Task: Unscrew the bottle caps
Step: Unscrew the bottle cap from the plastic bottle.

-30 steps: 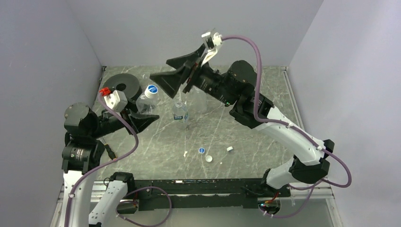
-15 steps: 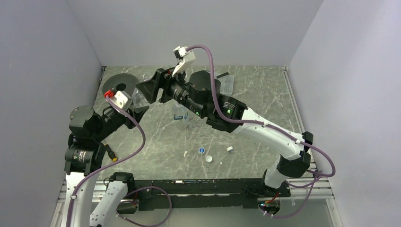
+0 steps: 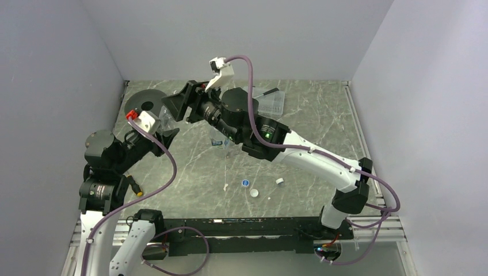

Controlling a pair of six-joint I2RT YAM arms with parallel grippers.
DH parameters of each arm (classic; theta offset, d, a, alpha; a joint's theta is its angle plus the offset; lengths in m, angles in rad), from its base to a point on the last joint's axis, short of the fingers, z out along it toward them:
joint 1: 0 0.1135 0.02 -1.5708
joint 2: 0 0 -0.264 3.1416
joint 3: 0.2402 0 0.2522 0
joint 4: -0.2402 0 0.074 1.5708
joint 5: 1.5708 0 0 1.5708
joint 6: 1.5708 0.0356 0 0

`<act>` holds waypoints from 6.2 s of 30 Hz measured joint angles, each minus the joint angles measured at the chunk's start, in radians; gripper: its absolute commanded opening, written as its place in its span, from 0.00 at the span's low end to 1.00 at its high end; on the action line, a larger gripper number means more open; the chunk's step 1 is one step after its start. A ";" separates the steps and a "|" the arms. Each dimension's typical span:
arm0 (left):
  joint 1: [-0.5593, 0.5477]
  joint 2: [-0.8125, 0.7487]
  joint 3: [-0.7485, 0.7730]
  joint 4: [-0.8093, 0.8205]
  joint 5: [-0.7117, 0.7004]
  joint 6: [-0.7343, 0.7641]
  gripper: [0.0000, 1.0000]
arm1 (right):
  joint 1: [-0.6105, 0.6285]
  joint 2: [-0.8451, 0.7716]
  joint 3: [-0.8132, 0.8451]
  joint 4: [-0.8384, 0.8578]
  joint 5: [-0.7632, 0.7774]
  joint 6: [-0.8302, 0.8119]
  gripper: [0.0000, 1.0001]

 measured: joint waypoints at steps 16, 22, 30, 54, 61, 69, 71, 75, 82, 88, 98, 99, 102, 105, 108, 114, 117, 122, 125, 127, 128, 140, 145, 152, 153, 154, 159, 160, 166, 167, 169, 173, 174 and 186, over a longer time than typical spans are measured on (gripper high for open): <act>0.000 0.001 -0.005 -0.001 -0.043 -0.026 0.00 | 0.008 0.066 0.025 0.096 0.079 0.055 0.52; 0.000 0.017 -0.005 -0.004 -0.052 -0.045 0.00 | 0.011 0.097 0.026 0.074 0.085 0.058 0.25; 0.001 0.015 -0.005 -0.024 -0.035 -0.069 0.98 | 0.012 0.084 -0.008 0.099 0.099 0.035 0.00; 0.005 0.015 0.065 0.010 0.249 -0.203 0.94 | 0.034 -0.052 -0.161 0.196 0.014 -0.129 0.00; 0.005 0.048 0.065 0.050 0.291 -0.274 0.68 | 0.065 -0.052 -0.174 0.242 -0.040 -0.110 0.00; 0.006 0.048 0.062 0.044 0.283 -0.271 0.23 | 0.070 -0.053 -0.201 0.263 -0.033 -0.124 0.50; 0.006 0.048 0.059 0.043 0.283 -0.263 0.19 | 0.072 -0.053 -0.201 0.261 -0.018 -0.117 0.63; 0.005 0.043 0.058 0.045 0.281 -0.243 0.14 | 0.075 -0.056 -0.200 0.254 0.030 -0.090 0.69; 0.005 0.042 0.056 0.045 0.258 -0.209 0.09 | 0.075 -0.059 -0.187 0.234 0.097 -0.061 0.61; 0.005 0.048 0.056 0.031 0.240 -0.167 0.07 | 0.075 -0.053 -0.118 0.192 0.100 -0.053 0.46; 0.005 0.053 0.056 0.014 0.236 -0.156 0.06 | 0.070 -0.004 -0.035 0.115 0.077 -0.043 0.57; 0.005 0.053 0.056 0.014 0.236 -0.156 0.07 | 0.068 0.001 -0.031 0.105 0.073 -0.043 0.56; 0.005 0.053 0.056 0.014 0.236 -0.156 0.06 | 0.066 0.011 -0.025 0.070 0.070 -0.039 0.50; 0.005 0.053 0.056 0.014 0.236 -0.156 0.06 | 0.063 0.013 -0.025 0.055 0.069 -0.034 0.37; 0.005 0.053 0.056 0.010 0.233 -0.156 0.06 | 0.061 0.013 -0.025 0.057 0.068 -0.033 0.21; 0.004 0.054 0.056 -0.006 0.230 -0.157 0.05 | 0.061 0.012 -0.034 0.061 0.069 -0.034 0.00; 0.004 0.055 0.056 -0.003 0.234 -0.170 0.05 | 0.061 0.012 -0.036 0.068 0.068 -0.037 0.00; 0.005 0.072 0.060 0.008 0.290 -0.238 0.03 | 0.047 -0.004 -0.069 0.117 0.020 -0.074 0.00; 0.005 0.087 0.063 0.035 0.358 -0.304 0.02 | 0.017 -0.032 -0.106 0.153 -0.090 -0.089 0.00; 0.005 0.096 0.069 0.076 0.426 -0.364 0.00 | -0.010 -0.054 -0.129 0.183 -0.199 -0.093 0.00; 0.005 0.104 0.070 0.105 0.467 -0.402 0.00 | -0.024 -0.066 -0.142 0.204 -0.262 -0.096 0.00; -0.013 0.117 0.069 0.455 0.789 -0.803 0.00 | -0.050 -0.140 -0.229 0.443 -0.744 -0.193 0.00; -0.014 0.118 0.071 0.526 0.842 -0.881 0.00 | -0.058 -0.133 -0.204 0.450 -0.888 -0.237 0.00; -0.011 0.119 0.096 0.470 0.826 -0.834 0.00 | -0.055 -0.133 -0.188 0.414 -0.841 -0.271 0.78; -0.007 0.120 0.110 0.429 0.803 -0.793 0.00 | -0.052 -0.142 -0.195 0.405 -0.788 -0.273 0.85; -0.002 0.121 0.129 0.373 0.772 -0.734 0.00 | -0.051 -0.156 -0.206 0.394 -0.718 -0.276 0.90; -0.002 0.116 0.176 0.140 0.577 -0.437 0.00 | -0.034 -0.224 -0.242 0.355 -0.362 -0.277 1.00; -0.002 0.114 0.176 0.106 0.536 -0.381 0.00 | -0.027 -0.224 -0.230 0.344 -0.316 -0.277 1.00; -0.001 0.103 0.152 -0.011 0.337 -0.152 0.00 | 0.022 -0.106 0.006 0.143 -0.079 -0.253 0.88; -0.001 0.100 0.147 -0.021 0.312 -0.129 0.00 | 0.025 -0.090 0.028 0.113 -0.058 -0.245 0.87; -0.001 0.094 0.138 -0.032 0.270 -0.091 0.00 | 0.025 -0.064 0.050 0.060 -0.031 -0.227 0.84; -0.001 0.079 0.127 -0.037 0.218 -0.059 0.00 | 0.024 -0.025 0.063 -0.018 -0.004 -0.190 0.77; -0.001 0.077 0.125 -0.038 0.210 -0.055 0.00 | 0.024 -0.016 0.063 -0.034 -0.003 -0.180 0.75; -0.001 0.077 0.116 -0.045 0.165 -0.041 0.00 | 0.026 0.001 0.027 -0.033 -0.011 -0.058 0.40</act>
